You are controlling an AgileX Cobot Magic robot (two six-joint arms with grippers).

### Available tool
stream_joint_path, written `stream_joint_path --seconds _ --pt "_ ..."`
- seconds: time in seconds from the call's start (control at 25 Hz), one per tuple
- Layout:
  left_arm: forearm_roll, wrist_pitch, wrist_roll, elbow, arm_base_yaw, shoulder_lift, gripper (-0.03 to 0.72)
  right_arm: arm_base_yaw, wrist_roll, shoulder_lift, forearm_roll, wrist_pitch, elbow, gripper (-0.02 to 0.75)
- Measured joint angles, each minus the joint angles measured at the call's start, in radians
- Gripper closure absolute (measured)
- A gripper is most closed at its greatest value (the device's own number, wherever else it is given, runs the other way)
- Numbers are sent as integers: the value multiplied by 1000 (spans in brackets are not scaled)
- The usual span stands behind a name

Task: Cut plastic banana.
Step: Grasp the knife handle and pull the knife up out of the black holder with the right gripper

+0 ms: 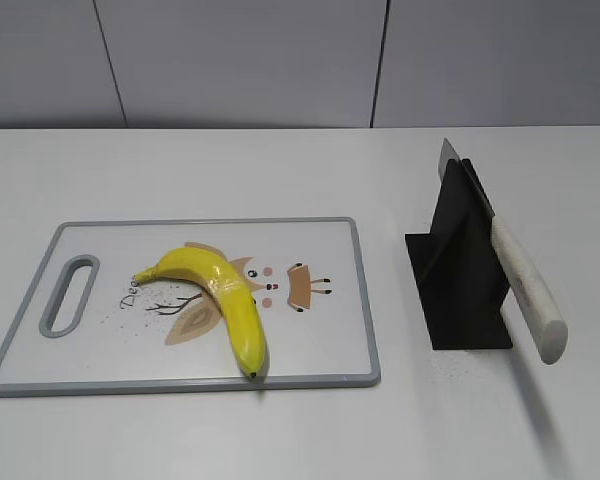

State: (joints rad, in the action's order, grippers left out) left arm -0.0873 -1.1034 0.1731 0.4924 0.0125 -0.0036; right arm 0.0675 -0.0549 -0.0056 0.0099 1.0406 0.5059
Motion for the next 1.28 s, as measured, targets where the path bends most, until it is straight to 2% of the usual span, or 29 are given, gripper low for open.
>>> stream_joint_path --seconds 1.28 --pt "0 0 0 0 0 0 96 0 0 0 -10 0 0 147"
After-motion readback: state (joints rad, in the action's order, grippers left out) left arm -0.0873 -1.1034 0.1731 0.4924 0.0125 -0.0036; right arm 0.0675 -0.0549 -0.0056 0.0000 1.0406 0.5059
